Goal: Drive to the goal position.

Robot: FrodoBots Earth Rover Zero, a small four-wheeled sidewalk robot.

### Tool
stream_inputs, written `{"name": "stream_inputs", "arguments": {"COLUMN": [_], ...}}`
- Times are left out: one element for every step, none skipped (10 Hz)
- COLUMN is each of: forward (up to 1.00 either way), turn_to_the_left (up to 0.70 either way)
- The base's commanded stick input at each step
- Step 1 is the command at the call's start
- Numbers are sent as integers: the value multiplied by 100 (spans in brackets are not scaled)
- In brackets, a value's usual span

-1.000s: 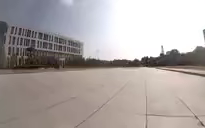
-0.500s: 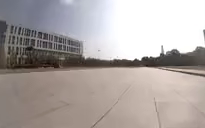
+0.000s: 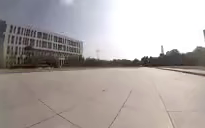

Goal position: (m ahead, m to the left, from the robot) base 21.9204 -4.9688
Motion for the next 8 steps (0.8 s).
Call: {"name": "stream_inputs", "arguments": {"forward": [70, 70, 70, 70, 70, 70, 70, 70], "turn_to_the_left": [0, 0, 0, 0, 0, 0, 0, 0]}}
